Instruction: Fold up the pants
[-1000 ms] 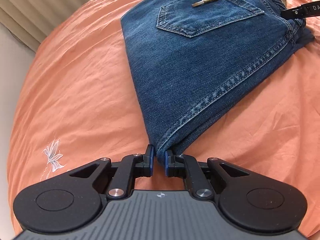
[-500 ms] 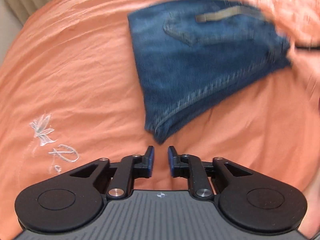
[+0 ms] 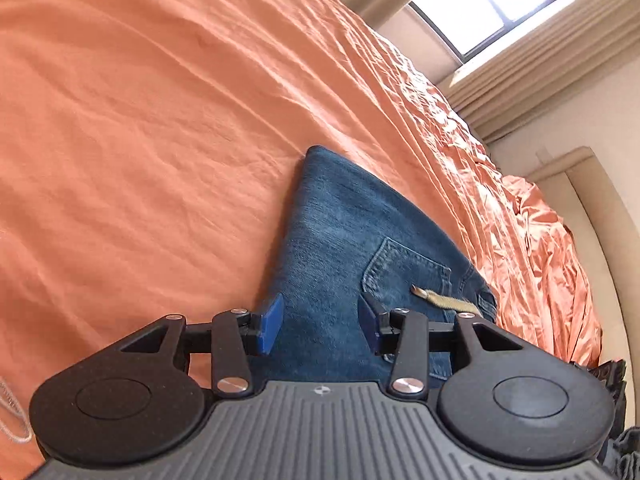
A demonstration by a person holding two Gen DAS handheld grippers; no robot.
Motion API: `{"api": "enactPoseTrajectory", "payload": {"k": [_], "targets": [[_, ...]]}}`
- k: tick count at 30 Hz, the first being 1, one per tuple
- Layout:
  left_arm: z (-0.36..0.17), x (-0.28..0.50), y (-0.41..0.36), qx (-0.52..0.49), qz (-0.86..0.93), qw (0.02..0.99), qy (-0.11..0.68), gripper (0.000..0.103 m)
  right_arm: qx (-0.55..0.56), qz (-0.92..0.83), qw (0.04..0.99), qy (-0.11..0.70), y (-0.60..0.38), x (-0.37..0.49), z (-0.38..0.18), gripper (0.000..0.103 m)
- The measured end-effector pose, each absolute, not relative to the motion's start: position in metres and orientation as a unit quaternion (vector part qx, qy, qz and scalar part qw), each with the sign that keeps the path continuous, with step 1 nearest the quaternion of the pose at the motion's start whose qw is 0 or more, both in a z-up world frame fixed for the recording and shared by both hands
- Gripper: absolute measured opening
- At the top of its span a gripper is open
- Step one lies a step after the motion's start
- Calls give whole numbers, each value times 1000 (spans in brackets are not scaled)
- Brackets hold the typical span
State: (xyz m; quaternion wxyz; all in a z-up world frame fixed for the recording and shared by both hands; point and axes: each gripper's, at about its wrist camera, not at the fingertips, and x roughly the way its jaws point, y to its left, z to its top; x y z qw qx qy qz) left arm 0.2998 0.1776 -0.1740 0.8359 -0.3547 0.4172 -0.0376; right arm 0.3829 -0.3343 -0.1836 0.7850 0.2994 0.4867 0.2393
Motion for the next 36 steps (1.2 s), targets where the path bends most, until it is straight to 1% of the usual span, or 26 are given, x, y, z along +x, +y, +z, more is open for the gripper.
{"api": "enactPoseTrajectory", "payload": {"k": [3, 9, 11, 13, 16, 17, 18, 20, 21, 22, 24, 26, 30, 36], "targets": [[-192, 315, 188, -387, -39, 822, 417, 52, 310, 238, 771, 502, -333, 403, -202, 68], [-223, 338, 189, -406, -63, 801, 436, 52, 344, 257, 735, 524, -329, 424, -242, 67], [-229, 342, 190, -414, -73, 795, 437, 51, 351, 265, 731, 522, -329, 428, -251, 62], [-234, 346, 190, -413, -80, 794, 440, 50, 357, 274, 727, 518, -327, 432, -256, 55], [-236, 349, 188, -406, -82, 796, 440, 46, 379, 279, 716, 516, -326, 435, -266, 48], [-235, 350, 187, -404, -81, 798, 441, 43, 382, 279, 715, 514, -327, 435, -268, 46], [-234, 350, 186, -401, -80, 799, 441, 38, 382, 280, 716, 513, -327, 434, -268, 42], [-231, 348, 185, -398, -78, 802, 439, 29, 372, 285, 723, 509, -328, 430, -263, 36], [-228, 347, 183, -394, -73, 804, 439, 24, 365, 285, 727, 507, -327, 429, -259, 31], [-225, 347, 180, -386, -68, 809, 438, 21, 358, 287, 731, 506, -328, 427, -253, 26], [-217, 345, 175, -368, -58, 818, 437, 15, 342, 291, 740, 500, -326, 427, -240, 22], [-207, 344, 170, -351, -48, 828, 436, 11, 325, 289, 751, 496, -321, 425, -224, 21], [-185, 337, 164, -336, -43, 839, 425, 9, 304, 295, 767, 482, -314, 417, -190, 18], [-144, 316, 170, -320, -36, 860, 396, 9, 264, 318, 787, 459, -285, 398, -130, 18]]}}
